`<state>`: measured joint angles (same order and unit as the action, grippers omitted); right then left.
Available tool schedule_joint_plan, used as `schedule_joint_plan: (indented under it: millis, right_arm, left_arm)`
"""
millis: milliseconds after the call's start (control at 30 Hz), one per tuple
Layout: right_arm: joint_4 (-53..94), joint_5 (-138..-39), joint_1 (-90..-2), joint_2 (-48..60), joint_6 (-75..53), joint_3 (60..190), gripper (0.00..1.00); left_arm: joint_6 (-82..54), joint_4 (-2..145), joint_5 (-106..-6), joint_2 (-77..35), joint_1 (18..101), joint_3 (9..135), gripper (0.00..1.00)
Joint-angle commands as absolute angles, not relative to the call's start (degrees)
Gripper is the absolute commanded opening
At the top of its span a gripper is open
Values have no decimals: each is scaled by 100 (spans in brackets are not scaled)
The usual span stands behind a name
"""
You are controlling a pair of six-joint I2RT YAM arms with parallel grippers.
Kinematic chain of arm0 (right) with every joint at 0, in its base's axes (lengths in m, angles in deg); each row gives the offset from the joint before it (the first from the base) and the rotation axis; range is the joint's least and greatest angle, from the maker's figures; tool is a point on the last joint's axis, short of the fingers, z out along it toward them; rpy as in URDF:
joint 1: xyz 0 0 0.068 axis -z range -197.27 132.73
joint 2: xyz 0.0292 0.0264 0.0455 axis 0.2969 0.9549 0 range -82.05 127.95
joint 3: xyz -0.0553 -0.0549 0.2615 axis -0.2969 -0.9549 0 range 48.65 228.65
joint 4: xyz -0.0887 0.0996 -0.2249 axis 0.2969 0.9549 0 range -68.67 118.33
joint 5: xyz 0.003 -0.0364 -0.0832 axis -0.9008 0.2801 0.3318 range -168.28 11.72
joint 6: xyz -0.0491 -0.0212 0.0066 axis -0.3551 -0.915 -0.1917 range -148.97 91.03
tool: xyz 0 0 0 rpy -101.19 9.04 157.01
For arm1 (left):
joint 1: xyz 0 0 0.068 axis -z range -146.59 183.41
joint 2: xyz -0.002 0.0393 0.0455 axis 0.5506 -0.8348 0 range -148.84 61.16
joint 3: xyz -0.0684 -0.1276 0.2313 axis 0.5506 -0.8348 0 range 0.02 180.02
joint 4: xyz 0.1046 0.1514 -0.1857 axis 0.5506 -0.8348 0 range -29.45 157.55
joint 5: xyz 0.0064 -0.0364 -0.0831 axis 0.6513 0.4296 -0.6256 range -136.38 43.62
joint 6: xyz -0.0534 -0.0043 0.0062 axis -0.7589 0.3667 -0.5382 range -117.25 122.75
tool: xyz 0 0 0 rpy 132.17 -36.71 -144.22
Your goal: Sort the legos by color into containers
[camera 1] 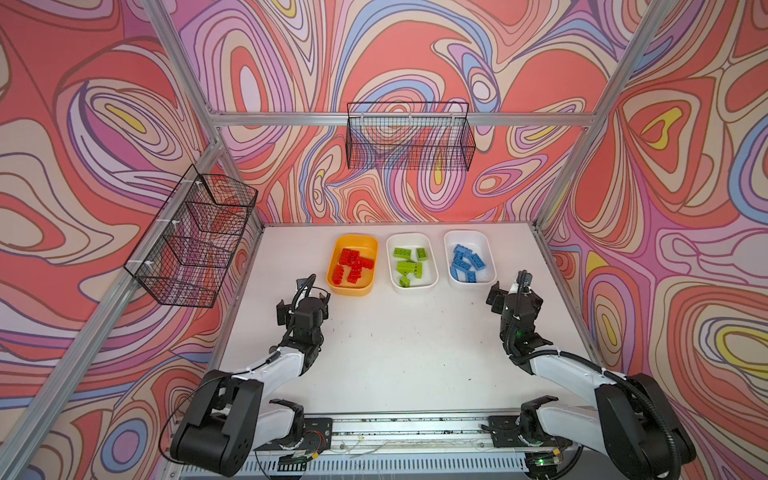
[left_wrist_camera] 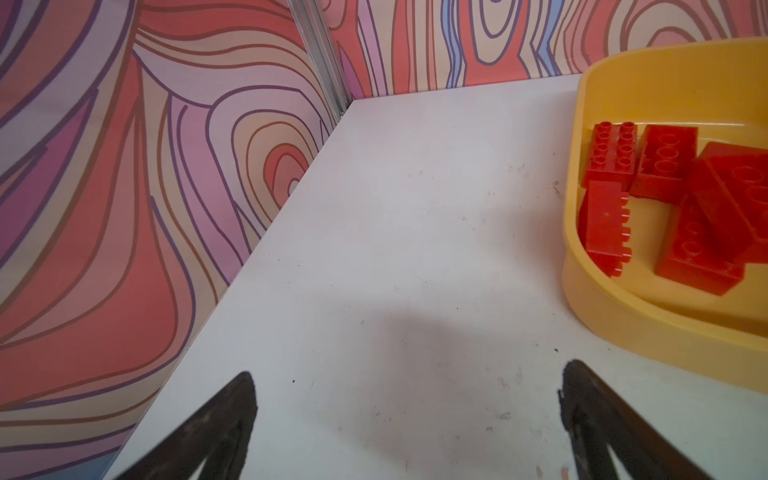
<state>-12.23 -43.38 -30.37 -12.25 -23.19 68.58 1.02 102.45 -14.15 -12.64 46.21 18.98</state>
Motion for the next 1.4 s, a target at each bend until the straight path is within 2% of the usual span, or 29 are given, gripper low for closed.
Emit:
schedule_joint_plan:
  millis: [0, 200, 267, 367, 467, 1367]
  right_arm:
    - [-2086, -4578, -2748, -826, -2712, 6901, 98]
    - [-3241, -5654, -2332, 238, -2500, 6896, 98]
    - [-3631, -5863, -2323, 609, -2589, 6945, 98]
    - [-3851, -6313, -2225, 999, -2729, 7080, 98]
    - [-4353, -6752, -2096, 1609, -2744, 7112, 98]
    - [-4371, -6863, -2006, 1577, -2733, 7080, 98]
  left_arm:
    - [410, 11457, -1900, -1744, 4506, 1939, 100]
    - [439, 11850, -2599, -2515, 4068, 2190, 100]
    - [206, 11322, -2976, -2378, 3854, 2285, 100]
    - [150, 12154, -3579, -2809, 3579, 2103, 100]
    - [74, 11777, -3704, -2690, 3540, 2186, 100]
    - [72, 11957, -3724, -2713, 3508, 2111, 100]
